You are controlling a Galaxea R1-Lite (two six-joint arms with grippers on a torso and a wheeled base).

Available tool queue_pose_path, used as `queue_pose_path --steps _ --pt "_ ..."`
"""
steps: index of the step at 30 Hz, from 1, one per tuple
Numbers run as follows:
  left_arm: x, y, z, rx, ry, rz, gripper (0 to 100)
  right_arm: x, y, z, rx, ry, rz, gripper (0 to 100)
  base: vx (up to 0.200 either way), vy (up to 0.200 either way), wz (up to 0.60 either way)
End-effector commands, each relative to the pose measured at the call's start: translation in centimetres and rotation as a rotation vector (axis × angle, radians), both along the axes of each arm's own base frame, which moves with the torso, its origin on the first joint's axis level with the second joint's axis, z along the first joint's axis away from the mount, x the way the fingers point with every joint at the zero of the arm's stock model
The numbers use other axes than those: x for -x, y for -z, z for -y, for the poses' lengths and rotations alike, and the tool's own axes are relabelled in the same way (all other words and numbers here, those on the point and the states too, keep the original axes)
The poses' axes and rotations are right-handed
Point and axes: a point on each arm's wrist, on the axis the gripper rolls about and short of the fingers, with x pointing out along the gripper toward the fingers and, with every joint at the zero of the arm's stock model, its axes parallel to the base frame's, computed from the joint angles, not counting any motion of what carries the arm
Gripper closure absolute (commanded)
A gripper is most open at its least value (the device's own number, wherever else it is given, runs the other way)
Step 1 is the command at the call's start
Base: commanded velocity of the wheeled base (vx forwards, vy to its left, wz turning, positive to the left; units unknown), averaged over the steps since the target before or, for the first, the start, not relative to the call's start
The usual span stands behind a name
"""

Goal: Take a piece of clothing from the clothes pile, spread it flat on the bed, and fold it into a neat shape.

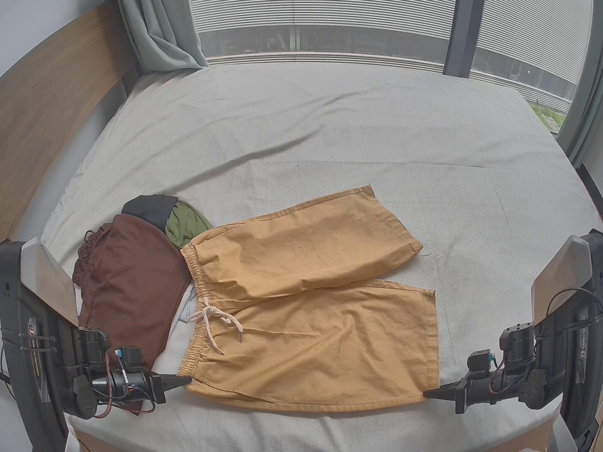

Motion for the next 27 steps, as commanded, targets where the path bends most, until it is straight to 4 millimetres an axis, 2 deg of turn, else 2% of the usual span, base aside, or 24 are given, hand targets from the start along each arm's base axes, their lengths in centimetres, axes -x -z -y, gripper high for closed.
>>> queue_pose_path --steps 1,4,15,21,27 --pt "0.6 0.2 -0.2 -0.003 -0.005 -0.022 100 0.5 -0.3 0.1 0.001 -0.006 -0.003 100 0.0 0.0 0.0" --pt "1.2 0.1 -0.2 -0.015 0.008 -0.029 100 0.5 -0.3 0.2 0.0 -0.008 -0.004 100 0.0 0.0 0.0" --pt "0.9 -0.2 -0.3 -0.019 0.007 -0.002 100 0.2 -0.3 0.1 -0.012 -0.014 0.01 100 0.0 0.0 0.0" --pt "0.8 -1.0 -0.1 -0.017 0.012 0.031 100 -0.5 -0.6 0.0 -0.027 -0.024 0.05 100 0.0 0.0 0.0" --pt "0.3 -2.9 0.6 0.012 0.016 0.086 100 -1.3 -1.6 -0.2 -0.061 -0.05 0.116 100 0.0 0.0 0.0"
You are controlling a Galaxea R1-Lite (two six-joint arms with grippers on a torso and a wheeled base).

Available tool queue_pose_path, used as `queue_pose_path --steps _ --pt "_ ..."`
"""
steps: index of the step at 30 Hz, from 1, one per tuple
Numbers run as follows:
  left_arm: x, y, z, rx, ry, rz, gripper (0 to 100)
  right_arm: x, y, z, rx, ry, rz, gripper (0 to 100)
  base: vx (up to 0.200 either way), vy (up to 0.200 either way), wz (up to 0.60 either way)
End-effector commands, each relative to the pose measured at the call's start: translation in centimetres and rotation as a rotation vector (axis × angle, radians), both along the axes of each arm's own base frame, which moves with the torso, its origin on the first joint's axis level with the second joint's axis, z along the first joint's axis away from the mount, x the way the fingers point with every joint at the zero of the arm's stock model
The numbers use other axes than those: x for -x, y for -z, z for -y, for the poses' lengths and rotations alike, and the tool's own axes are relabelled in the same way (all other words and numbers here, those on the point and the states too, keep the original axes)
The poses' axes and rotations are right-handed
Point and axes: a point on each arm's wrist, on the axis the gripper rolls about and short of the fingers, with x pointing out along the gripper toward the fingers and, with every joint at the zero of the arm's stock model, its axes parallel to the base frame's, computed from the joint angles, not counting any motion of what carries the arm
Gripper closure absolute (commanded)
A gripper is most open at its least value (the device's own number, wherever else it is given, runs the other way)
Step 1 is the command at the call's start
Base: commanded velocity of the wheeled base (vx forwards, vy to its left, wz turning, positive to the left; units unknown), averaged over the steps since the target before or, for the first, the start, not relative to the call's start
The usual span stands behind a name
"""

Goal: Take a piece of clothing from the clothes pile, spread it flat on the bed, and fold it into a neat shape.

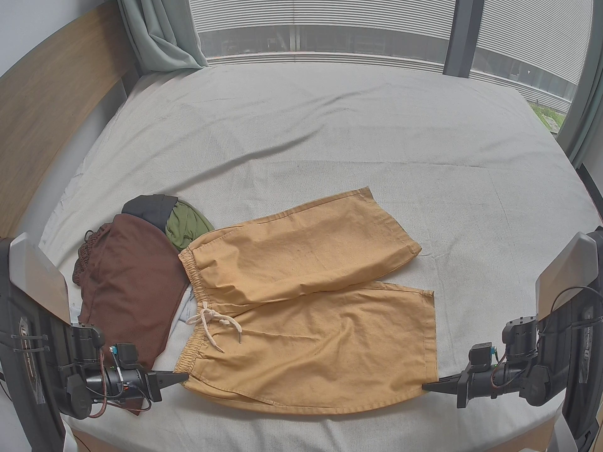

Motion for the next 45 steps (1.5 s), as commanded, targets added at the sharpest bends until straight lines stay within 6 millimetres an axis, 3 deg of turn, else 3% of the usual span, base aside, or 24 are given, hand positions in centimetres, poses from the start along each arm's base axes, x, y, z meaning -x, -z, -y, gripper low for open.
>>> queue_pose_path --steps 1,12,19,29,45 --pt "-0.2 -1.6 0.6 0.01 0.017 0.057 100 -0.7 -0.8 -0.1 -0.015 -0.007 0.055 100 0.0 0.0 0.0" --pt "-0.6 -2.3 1.1 0.015 0.035 0.095 100 -1.5 -1.6 -0.2 -0.025 -0.006 0.114 100 0.0 0.0 0.0" --pt "-1.0 -4.0 1.7 0.075 0.015 0.108 100 -2.2 -2.7 -0.3 -0.052 0.003 0.155 100 0.0 0.0 0.0" --pt "-1.9 -4.7 2.1 0.116 -0.009 0.116 100 -3.8 -5.7 -0.5 -0.139 0.055 0.216 100 0.0 0.0 0.0" --pt "-2.9 -5.8 1.9 0.147 -0.061 0.146 100 -3.9 -7.2 -0.4 -0.154 0.063 0.266 100 0.0 0.0 0.0"
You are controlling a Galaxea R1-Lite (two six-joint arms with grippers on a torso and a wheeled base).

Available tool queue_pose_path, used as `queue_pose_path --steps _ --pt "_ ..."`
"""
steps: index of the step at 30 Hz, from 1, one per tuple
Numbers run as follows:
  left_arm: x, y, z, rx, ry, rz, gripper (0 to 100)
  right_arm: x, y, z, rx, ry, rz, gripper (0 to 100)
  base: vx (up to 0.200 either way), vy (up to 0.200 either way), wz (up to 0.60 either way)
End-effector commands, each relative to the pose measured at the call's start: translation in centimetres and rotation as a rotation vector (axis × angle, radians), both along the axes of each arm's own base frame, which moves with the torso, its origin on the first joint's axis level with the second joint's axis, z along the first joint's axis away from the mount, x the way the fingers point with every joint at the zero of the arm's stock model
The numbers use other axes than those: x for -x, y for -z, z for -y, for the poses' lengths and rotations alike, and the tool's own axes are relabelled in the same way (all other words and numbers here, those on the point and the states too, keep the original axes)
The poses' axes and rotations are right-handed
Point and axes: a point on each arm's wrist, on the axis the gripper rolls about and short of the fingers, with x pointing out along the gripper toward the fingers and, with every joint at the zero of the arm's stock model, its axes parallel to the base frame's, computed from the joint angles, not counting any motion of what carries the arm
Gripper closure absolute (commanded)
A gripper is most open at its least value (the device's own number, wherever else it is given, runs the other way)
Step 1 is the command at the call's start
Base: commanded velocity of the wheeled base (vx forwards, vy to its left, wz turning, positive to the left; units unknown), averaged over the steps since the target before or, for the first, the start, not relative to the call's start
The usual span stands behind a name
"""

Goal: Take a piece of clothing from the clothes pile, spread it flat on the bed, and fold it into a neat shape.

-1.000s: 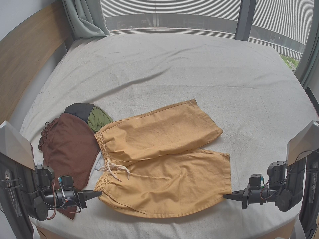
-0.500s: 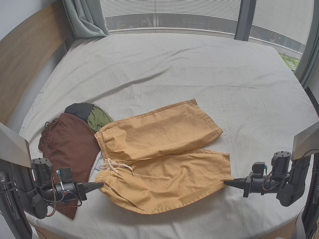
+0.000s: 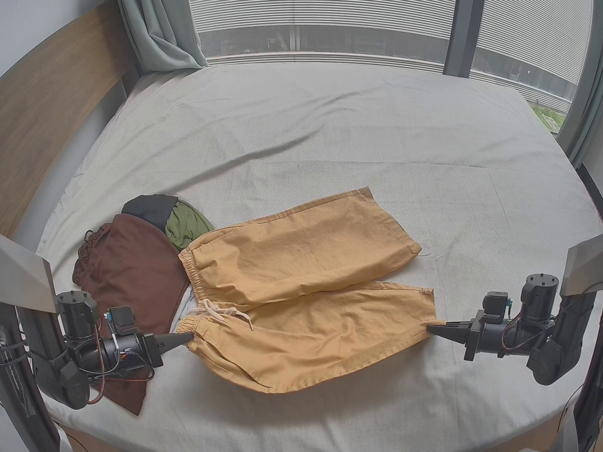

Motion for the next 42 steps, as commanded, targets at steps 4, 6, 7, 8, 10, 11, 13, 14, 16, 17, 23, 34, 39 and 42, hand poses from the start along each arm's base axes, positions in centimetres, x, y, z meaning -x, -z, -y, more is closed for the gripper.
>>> queue_pose_path --steps 4,6,7,8,10,11,13,14,16,17,23,34,39,42 --pt "-0.7 -1.4 0.0 0.024 -0.05 0.037 100 0.2 -1.6 0.0 -0.013 0.002 0.049 100 0.0 0.0 0.0" --pt "-0.8 -1.6 0.0 0.036 -0.062 0.035 100 0.2 -1.8 0.0 -0.02 0.003 0.056 100 0.0 0.0 0.0" --pt "-0.8 -1.8 0.1 0.041 -0.069 0.035 100 0.3 -2.1 0.0 -0.022 0.004 0.061 100 0.0 0.0 0.0" --pt "-0.8 -1.8 0.1 0.046 -0.071 0.035 100 0.3 -2.3 0.0 -0.024 0.004 0.067 100 0.0 0.0 0.0" --pt "-0.9 -2.0 0.1 0.053 -0.076 0.035 100 0.4 -2.6 0.0 -0.03 0.005 0.074 100 0.0 0.0 0.0" --pt "-0.9 -2.0 0.1 0.053 -0.076 0.035 100 0.4 -2.6 0.0 -0.03 0.005 0.074 100 0.0 0.0 0.0" --pt "-0.9 -2.0 0.1 0.053 -0.076 0.035 100 0.4 -3.0 0.0 -0.034 0.004 0.085 100 0.0 0.0 0.0" --pt "-0.9 -2.0 0.1 0.053 -0.076 0.035 100 0.4 -3.0 -0.1 -0.034 0.004 0.088 100 0.0 0.0 0.0" --pt "-0.9 -2.0 0.1 0.053 -0.076 0.037 100 0.4 -3.3 -0.1 -0.039 0.004 0.096 100 0.0 0.0 0.0" --pt "-0.9 -2.0 0.1 0.053 -0.076 0.035 100 0.4 -3.4 -0.1 -0.041 0.004 0.095 100 0.0 0.0 0.0" --pt "-0.9 -1.9 0.1 0.053 -0.076 0.032 100 0.7 -4.4 -0.2 -0.059 0.005 0.114 100 0.0 0.0 0.0" --pt "-1.0 -1.9 -0.1 0.053 -0.084 0.031 100 1.1 -5.0 -0.2 -0.062 0.001 0.137 100 0.0 0.0 0.0" --pt "-1.1 -2.0 -0.2 0.053 -0.088 0.042 100 1.1 -5.1 -0.3 -0.063 0.0 0.137 100 0.0 0.0 0.0" --pt "-1.1 -2.3 -0.2 0.054 -0.091 0.053 100 1.2 -5.4 -0.3 -0.061 0.006 0.154 100 0.0 0.0 0.0"
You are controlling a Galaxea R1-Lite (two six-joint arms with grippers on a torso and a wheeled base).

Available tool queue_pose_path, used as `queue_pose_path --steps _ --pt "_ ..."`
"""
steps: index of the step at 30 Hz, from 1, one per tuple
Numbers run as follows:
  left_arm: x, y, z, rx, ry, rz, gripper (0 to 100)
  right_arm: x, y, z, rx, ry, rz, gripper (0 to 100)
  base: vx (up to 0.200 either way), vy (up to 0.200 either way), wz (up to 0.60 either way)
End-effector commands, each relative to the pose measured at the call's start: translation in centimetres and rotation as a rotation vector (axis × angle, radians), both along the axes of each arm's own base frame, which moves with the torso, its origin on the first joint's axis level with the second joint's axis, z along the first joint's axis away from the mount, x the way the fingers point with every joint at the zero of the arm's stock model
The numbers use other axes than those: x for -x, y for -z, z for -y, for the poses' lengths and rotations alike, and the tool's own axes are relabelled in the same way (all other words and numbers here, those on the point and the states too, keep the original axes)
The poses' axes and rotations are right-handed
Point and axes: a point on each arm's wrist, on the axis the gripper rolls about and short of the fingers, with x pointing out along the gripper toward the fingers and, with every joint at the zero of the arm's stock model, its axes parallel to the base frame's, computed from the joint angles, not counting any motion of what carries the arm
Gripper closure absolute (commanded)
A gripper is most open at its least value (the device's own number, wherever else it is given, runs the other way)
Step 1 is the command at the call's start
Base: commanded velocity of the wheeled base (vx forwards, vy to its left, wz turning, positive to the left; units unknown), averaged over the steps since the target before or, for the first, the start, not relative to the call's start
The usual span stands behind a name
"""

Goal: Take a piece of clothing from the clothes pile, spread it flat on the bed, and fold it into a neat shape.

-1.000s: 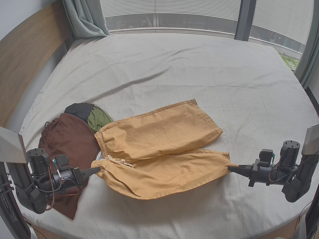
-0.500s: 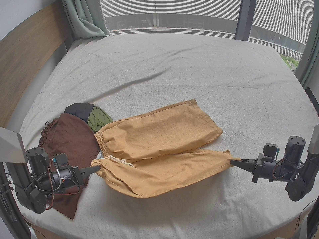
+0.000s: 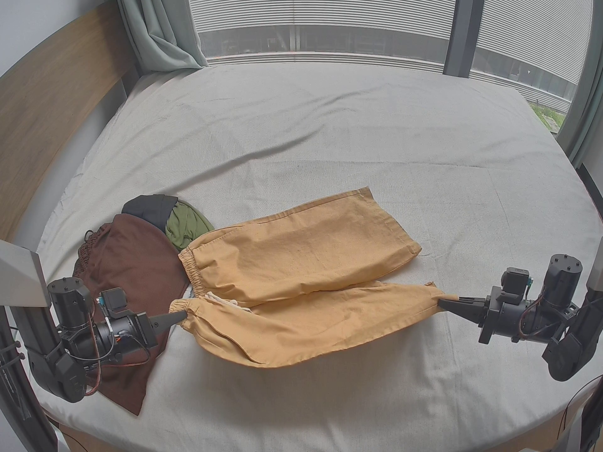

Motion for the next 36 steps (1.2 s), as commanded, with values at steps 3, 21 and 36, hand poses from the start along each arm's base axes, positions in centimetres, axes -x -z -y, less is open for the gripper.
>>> queue_pose_path --steps 3,21,36 --pt "0.0 -0.7 -0.1 0.002 -0.004 0.029 100 0.0 -1.0 0.0 -0.01 0.005 0.039 100 0.0 0.0 0.0" --pt "-0.2 -2.5 -0.1 0.047 -0.068 0.062 100 -2.4 -2.9 -0.5 -0.07 0.042 0.097 100 0.0 0.0 0.0" --pt "-0.6 -2.4 -0.1 0.047 -0.075 0.06 100 -5.8 -4.0 -0.9 -0.128 0.067 0.141 100 0.0 0.0 0.0"
